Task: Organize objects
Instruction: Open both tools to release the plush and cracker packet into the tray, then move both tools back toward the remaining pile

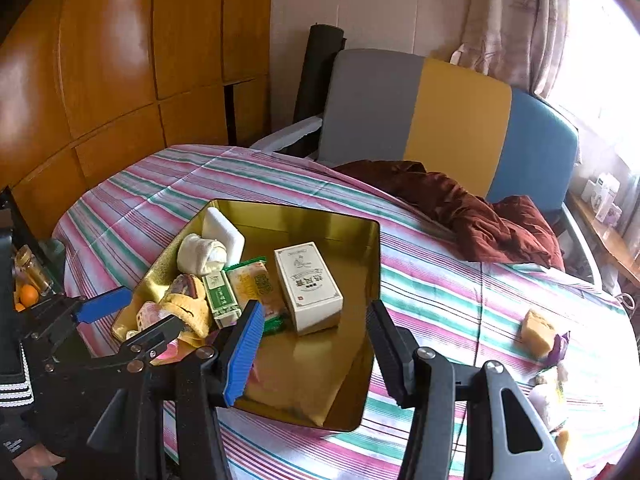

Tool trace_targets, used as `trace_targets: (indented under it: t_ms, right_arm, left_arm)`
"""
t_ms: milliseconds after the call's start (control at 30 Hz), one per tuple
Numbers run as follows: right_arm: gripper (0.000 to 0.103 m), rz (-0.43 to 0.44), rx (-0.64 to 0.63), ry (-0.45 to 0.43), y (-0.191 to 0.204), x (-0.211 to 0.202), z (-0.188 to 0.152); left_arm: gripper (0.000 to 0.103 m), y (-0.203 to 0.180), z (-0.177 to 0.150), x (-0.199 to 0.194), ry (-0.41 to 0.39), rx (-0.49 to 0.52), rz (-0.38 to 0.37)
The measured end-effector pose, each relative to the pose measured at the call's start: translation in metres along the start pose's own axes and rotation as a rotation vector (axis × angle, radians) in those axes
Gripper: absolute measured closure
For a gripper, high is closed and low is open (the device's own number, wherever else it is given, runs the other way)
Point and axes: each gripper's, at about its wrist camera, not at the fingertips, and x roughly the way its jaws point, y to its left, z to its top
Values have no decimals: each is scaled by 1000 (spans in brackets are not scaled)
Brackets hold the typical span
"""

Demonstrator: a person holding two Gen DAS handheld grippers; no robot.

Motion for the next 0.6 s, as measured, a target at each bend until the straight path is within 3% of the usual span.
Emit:
trace_targets:
  t_ms: [600]
  right_arm:
    - [49,-100,81,27,-51,-9,-28]
  left_arm:
    - [42,-47,6,-7,-18,111,-71]
